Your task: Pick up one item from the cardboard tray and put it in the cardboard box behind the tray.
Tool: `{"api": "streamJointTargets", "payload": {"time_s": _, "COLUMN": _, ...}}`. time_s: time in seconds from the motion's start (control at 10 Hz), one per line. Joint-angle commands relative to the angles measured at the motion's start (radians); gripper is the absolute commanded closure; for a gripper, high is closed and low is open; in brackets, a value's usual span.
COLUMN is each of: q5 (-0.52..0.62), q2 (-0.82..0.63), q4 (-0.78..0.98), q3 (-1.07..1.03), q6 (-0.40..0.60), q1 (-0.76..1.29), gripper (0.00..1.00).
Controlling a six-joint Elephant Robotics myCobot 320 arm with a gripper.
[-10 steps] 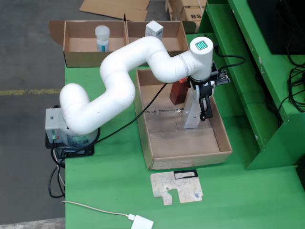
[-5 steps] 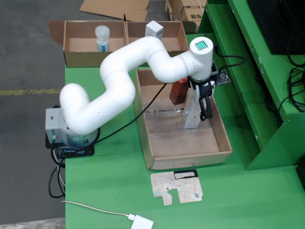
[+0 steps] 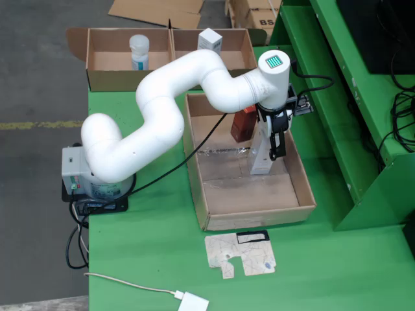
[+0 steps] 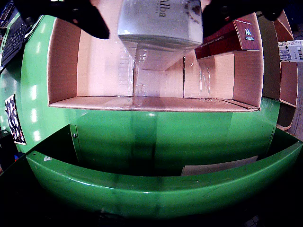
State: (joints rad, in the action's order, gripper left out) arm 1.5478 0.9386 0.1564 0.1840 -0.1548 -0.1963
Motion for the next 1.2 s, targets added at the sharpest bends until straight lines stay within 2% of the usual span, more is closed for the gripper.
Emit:
{"api": "streamJointTargets", "payload": {"time_s": 0.0, "q5": 0.005, "q2": -0.048, "q4": -0.012, "q3": -0.024, "q6": -0.001, "q1": 0.007, "gripper": 0.8}}
{"api": "streamJointTargets", "payload": {"time_s": 0.2, "q5": 0.005, "q2": -0.048, "q4": -0.012, "q3": -0.024, "q6": -0.001, "q1": 0.007, "gripper": 1.0}}
{"api": "streamJointTargets", "payload": {"time_s": 1.1, "q5": 0.005, "q2": -0.048, "q4": -0.012, "q3": -0.024, "q6": -0.001, "q1": 0.007, "gripper": 1.0}}
